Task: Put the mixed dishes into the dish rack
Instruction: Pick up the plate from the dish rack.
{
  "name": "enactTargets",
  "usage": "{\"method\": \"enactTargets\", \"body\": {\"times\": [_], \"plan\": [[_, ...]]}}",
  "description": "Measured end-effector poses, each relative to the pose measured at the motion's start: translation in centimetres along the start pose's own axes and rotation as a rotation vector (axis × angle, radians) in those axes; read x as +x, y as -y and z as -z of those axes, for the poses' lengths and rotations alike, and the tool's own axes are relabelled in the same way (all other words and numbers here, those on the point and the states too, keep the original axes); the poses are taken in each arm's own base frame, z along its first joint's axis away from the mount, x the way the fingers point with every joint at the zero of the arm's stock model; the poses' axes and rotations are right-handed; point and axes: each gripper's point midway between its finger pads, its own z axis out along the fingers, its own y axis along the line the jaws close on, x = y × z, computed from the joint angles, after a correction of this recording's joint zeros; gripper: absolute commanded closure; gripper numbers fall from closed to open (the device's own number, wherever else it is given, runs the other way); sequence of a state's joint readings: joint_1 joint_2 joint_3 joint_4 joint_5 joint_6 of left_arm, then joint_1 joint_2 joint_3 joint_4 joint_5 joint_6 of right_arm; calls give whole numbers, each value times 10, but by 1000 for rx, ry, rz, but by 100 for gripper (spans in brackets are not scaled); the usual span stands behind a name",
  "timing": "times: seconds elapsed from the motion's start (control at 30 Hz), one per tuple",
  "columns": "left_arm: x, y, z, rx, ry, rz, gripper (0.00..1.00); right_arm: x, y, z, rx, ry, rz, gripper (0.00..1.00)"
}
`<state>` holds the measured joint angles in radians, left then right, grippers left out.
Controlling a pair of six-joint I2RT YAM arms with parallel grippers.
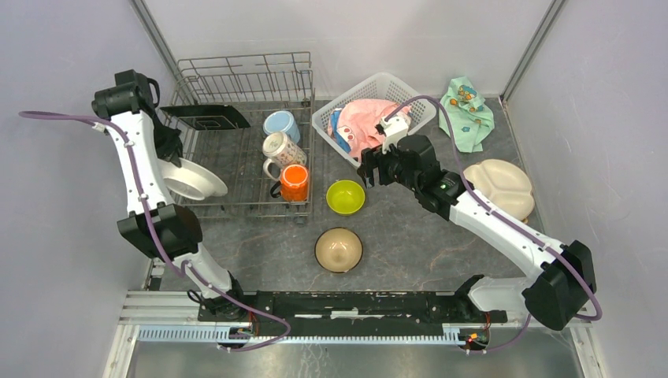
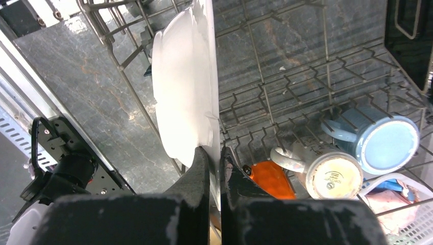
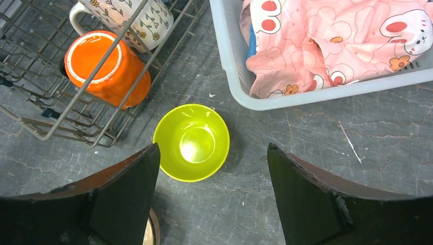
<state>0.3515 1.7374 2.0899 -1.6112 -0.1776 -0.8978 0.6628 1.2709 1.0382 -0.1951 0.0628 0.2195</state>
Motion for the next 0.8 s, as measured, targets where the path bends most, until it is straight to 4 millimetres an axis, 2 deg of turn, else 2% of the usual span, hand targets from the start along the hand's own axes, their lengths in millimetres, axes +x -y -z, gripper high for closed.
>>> {"method": "enactTargets", "body": {"times": [0.37,0.8], "plan": [[-22,6,24,81,74,0,98,2,3,0,13,9,0,16],[-27,13,32,119,89,9,98,1,5,0,23,13,8,16]]}}
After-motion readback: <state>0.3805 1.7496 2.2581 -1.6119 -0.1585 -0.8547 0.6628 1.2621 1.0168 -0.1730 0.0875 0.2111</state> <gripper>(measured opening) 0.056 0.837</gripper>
